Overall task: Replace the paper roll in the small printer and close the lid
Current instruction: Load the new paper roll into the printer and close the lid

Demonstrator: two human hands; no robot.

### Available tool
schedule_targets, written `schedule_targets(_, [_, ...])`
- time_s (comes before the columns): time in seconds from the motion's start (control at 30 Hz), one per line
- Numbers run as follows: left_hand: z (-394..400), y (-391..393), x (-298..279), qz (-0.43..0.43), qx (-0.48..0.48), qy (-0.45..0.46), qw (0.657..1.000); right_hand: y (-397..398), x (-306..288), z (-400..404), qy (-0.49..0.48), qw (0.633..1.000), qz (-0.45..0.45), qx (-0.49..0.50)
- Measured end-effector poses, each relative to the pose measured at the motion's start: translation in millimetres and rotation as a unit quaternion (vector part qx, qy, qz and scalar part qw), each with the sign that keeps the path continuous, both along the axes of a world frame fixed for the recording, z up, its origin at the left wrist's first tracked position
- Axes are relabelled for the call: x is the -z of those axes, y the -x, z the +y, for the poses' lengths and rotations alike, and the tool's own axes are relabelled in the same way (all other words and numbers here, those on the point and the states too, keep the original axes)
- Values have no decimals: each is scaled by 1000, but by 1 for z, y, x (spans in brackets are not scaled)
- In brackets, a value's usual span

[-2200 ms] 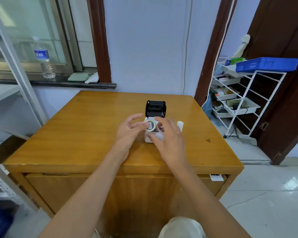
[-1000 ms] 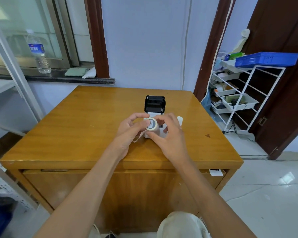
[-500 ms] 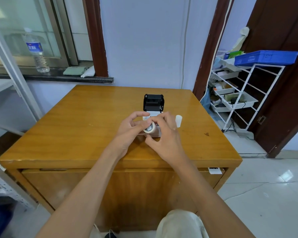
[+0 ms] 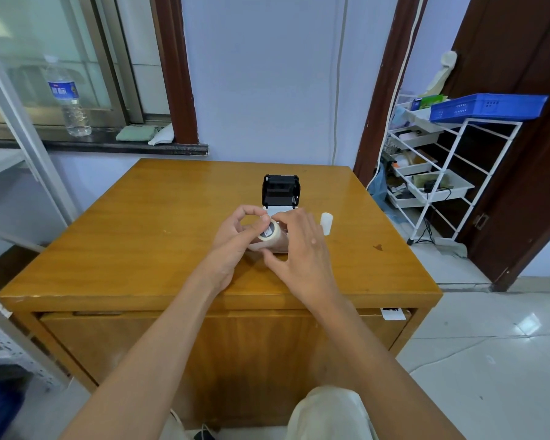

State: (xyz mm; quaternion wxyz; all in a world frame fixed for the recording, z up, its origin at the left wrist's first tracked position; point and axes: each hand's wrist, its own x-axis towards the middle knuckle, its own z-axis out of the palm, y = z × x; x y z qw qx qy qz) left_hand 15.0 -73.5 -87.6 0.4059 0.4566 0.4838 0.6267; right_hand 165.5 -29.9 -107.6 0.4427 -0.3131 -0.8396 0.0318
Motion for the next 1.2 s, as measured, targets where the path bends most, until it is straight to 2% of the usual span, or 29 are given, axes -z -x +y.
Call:
schedule_targets(0.13, [0, 3, 2, -5, -4, 4, 1000, -1, 0, 0, -6, 1000, -1, 0])
schedule_targets(0.37, [2, -2, 2, 22, 23, 17, 999, 8, 1, -1, -20, 998, -60, 25])
schedule_targets(0.57, [3, 1, 3, -3, 14, 6, 1000, 2, 2, -1, -1, 1000, -5, 3])
schedule_targets(0.73, [2, 5, 4, -42, 1, 6, 999, -5, 4, -2, 36, 993, 91, -59])
schedule_targets(1.0, [3, 1, 3, -37, -8, 9, 999, -7, 9, 1, 25, 990, 133, -48])
schedule_targets(1.13, [4, -5, 0, -26, -39, 17, 999, -12, 0, 1, 119, 977, 173, -44])
schedule_targets(1.2, [7, -5, 1, -14, -81, 10, 997, -17, -8, 10, 142, 976, 165, -21])
